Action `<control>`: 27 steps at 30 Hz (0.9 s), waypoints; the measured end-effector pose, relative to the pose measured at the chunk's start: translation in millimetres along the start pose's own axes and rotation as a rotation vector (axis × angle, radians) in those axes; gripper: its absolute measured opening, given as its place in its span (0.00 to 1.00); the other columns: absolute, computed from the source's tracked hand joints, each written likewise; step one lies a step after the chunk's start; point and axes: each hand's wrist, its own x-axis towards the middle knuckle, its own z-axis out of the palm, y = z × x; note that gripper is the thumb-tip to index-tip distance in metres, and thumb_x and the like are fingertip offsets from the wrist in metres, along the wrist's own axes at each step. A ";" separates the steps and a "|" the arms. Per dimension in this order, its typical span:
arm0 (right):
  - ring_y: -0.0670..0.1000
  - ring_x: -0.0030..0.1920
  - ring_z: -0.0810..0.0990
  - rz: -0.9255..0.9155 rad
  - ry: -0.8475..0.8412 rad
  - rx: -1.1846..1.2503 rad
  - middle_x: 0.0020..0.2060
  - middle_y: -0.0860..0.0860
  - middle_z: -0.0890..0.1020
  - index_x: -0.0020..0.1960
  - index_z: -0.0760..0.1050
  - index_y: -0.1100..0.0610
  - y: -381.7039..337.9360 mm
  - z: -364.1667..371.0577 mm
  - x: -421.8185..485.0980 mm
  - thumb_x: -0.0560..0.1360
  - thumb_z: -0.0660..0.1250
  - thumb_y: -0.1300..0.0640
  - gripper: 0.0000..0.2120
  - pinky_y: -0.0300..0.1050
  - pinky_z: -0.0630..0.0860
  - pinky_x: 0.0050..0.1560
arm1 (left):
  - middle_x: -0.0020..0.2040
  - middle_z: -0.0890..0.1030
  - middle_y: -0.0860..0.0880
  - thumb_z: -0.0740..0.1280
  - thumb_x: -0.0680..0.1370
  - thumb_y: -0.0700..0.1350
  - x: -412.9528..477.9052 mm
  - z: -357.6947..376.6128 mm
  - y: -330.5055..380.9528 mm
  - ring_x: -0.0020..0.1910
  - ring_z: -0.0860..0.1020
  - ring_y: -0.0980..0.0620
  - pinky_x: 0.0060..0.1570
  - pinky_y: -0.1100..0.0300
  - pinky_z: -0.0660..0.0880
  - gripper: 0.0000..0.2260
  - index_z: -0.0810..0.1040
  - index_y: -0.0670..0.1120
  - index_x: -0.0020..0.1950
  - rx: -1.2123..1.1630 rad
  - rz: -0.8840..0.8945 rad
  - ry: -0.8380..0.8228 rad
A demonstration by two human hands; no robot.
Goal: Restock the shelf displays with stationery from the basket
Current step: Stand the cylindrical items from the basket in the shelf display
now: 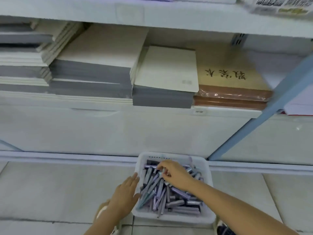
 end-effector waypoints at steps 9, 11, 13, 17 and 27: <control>0.51 0.60 0.73 -0.130 -0.113 -0.172 0.61 0.50 0.73 0.62 0.75 0.55 35.2 69.5 -3.6 0.77 0.66 0.60 0.14 0.45 0.72 0.58 | 0.73 0.69 0.44 0.66 0.79 0.41 4.6 29.0 -6.1 0.66 0.73 0.45 0.66 0.54 0.68 0.18 0.73 0.42 0.69 -0.181 0.081 0.315; 0.51 0.56 0.75 -0.117 -0.068 -0.099 0.57 0.50 0.76 0.59 0.76 0.55 33.0 62.6 -1.9 0.77 0.67 0.55 0.11 0.45 0.73 0.54 | 0.64 0.77 0.40 0.72 0.74 0.35 5.5 29.3 -6.6 0.58 0.79 0.40 0.58 0.47 0.75 0.15 0.79 0.40 0.60 -0.173 0.119 0.422; 0.49 0.51 0.77 -0.036 0.023 0.093 0.52 0.49 0.80 0.58 0.77 0.54 27.3 53.5 1.4 0.77 0.67 0.53 0.10 0.42 0.74 0.51 | 0.59 0.79 0.40 0.71 0.74 0.35 7.7 25.7 -4.7 0.56 0.78 0.40 0.55 0.46 0.76 0.12 0.80 0.40 0.57 -0.201 0.135 0.477; 0.44 0.52 0.81 0.144 0.076 0.545 0.51 0.48 0.83 0.57 0.75 0.54 8.4 36.4 7.5 0.76 0.69 0.55 0.10 0.37 0.75 0.52 | 0.60 0.76 0.51 0.61 0.81 0.49 12.8 13.0 16.0 0.58 0.75 0.54 0.59 0.58 0.72 0.15 0.73 0.47 0.67 -0.619 0.135 0.335; 0.48 0.48 0.78 0.170 0.003 0.219 0.54 0.54 0.80 0.63 0.76 0.57 8.2 52.3 -4.2 0.80 0.62 0.54 0.13 0.42 0.75 0.52 | 0.41 0.80 0.47 0.59 0.82 0.43 16.9 17.0 3.7 0.37 0.78 0.48 0.39 0.52 0.77 0.05 0.73 0.46 0.56 -0.813 -0.178 0.259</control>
